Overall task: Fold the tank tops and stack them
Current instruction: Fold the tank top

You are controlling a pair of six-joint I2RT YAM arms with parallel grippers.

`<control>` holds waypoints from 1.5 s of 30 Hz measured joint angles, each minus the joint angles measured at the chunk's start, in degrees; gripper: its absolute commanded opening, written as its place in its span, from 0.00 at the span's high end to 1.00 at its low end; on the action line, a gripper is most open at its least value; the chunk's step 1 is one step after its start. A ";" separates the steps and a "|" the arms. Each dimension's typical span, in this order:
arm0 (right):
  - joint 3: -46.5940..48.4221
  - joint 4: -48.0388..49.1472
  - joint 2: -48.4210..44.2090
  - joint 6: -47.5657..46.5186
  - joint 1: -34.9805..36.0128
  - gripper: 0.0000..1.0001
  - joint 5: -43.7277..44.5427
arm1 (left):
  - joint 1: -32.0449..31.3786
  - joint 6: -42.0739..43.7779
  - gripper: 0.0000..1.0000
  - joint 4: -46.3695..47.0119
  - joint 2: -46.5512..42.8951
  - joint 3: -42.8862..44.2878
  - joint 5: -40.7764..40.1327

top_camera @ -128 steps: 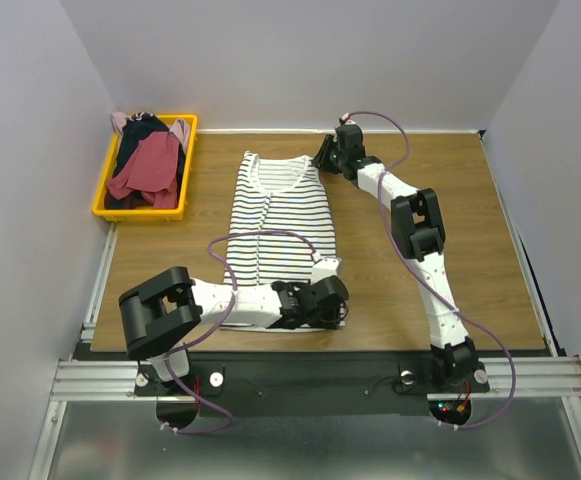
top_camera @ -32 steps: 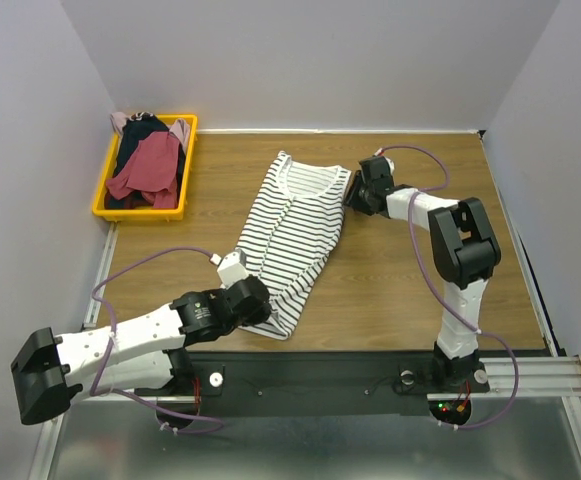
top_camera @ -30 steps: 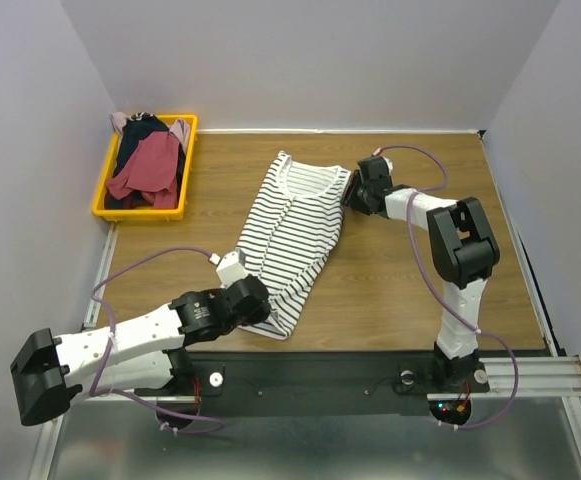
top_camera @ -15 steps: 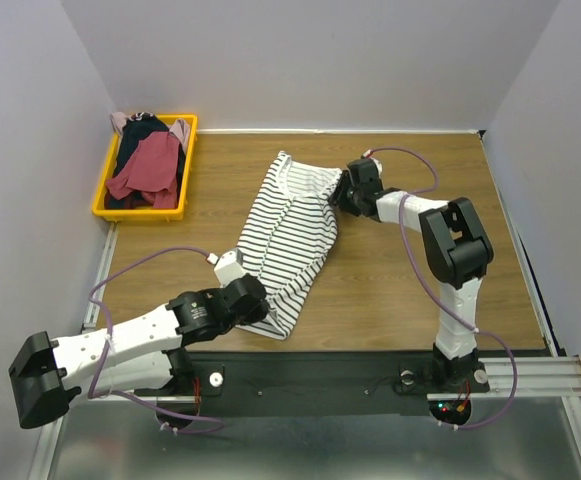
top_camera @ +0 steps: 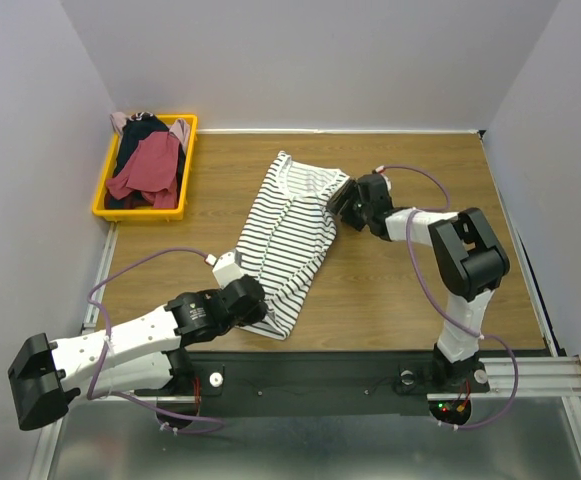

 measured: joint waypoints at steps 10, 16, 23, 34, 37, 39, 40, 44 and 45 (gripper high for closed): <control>-12.28 15.91 -3.34 12.96 0.00 0.24 -3.82 | 0.07 0.00 1.00 -0.07 -0.72 -0.11 0.07; -18.58 24.52 -4.70 19.76 0.00 0.20 -4.22 | 0.11 0.02 1.00 -0.07 -0.72 -0.11 0.22; -24.65 33.51 -4.79 28.46 0.00 0.19 -5.31 | 0.11 0.00 1.00 -0.07 -0.72 -0.11 0.37; -31.65 48.17 -2.14 39.58 0.37 0.17 -6.38 | 0.11 0.02 1.00 -0.04 -0.70 -0.11 0.39; -32.57 53.37 -0.52 41.51 0.48 0.16 -6.34 | 0.11 0.02 1.00 -0.02 -0.66 -0.11 0.42; -33.03 57.00 0.63 42.91 0.59 0.17 -6.32 | 0.11 0.02 1.00 -0.02 -0.63 -0.11 0.42; -33.33 59.04 1.29 43.78 0.63 0.16 -6.27 | 0.11 0.02 1.00 -0.02 -0.61 -0.11 0.44; -33.88 65.57 3.80 46.25 0.63 0.16 -6.12 | 0.11 0.02 1.00 -0.02 -0.61 -0.11 0.48; -33.88 66.45 4.22 46.49 0.63 0.16 -6.12 | 0.11 0.02 1.00 -0.02 -0.61 -0.11 0.48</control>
